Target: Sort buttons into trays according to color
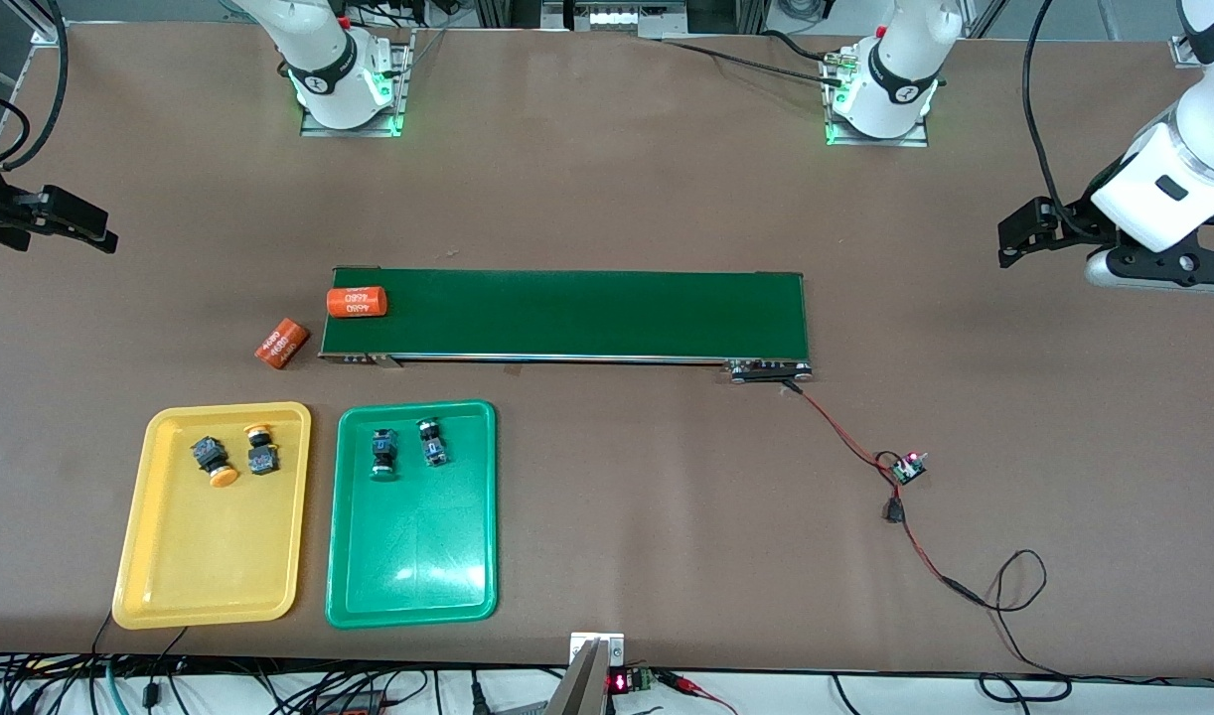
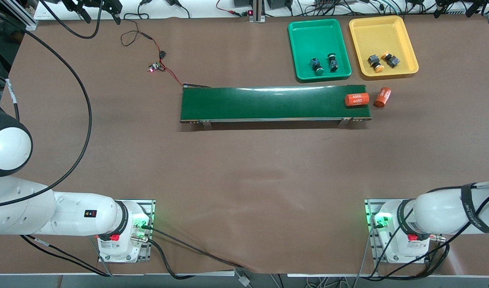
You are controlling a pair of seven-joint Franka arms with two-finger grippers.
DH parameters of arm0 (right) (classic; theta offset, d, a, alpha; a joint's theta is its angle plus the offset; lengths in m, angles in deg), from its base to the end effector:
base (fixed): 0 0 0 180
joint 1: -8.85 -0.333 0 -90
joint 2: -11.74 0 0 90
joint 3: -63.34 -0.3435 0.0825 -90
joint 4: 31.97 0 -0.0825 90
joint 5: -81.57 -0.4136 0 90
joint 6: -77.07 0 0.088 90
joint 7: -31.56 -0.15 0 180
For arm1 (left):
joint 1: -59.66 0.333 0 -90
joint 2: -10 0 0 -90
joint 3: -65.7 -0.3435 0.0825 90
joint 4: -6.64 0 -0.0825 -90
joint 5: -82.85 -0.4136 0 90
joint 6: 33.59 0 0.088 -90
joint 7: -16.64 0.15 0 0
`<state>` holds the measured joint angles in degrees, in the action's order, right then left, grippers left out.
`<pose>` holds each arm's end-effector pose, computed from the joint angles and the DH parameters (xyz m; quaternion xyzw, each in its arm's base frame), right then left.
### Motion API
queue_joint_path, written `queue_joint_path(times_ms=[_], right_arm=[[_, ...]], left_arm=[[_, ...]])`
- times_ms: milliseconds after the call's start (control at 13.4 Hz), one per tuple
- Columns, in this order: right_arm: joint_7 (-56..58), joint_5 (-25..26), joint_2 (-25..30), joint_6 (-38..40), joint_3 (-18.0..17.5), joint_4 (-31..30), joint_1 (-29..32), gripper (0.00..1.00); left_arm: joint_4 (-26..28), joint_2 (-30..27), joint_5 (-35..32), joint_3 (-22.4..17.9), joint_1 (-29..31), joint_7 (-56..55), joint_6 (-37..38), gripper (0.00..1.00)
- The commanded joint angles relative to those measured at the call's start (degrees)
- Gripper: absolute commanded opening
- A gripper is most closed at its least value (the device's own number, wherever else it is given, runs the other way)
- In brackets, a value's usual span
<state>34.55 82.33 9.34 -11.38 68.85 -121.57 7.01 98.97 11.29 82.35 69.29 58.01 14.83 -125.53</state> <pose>0.5903 -0.0388 0.5857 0.9995 -0.0059 -0.0313 0.0068 0.5894 -0.0524 0.5783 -0.9994 0.0301 0.0144 0.0045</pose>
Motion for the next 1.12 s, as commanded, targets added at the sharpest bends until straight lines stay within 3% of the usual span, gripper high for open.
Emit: queue_joint_path(times_ms=[0,1042], right_arm=[[0.4,0.7,1.0,0.3,-0.1,-0.1,-0.2,1.00],[0.4,0.6,0.9,0.3,-0.1,-0.1,-0.1,1.00]], left_arm=[[-1.3,-0.1,-0.6,0.2,0.1,1.0,1.4,1.00],[-2.1,0.7,-0.5,0.2,0.0,1.0,1.8,1.00]])
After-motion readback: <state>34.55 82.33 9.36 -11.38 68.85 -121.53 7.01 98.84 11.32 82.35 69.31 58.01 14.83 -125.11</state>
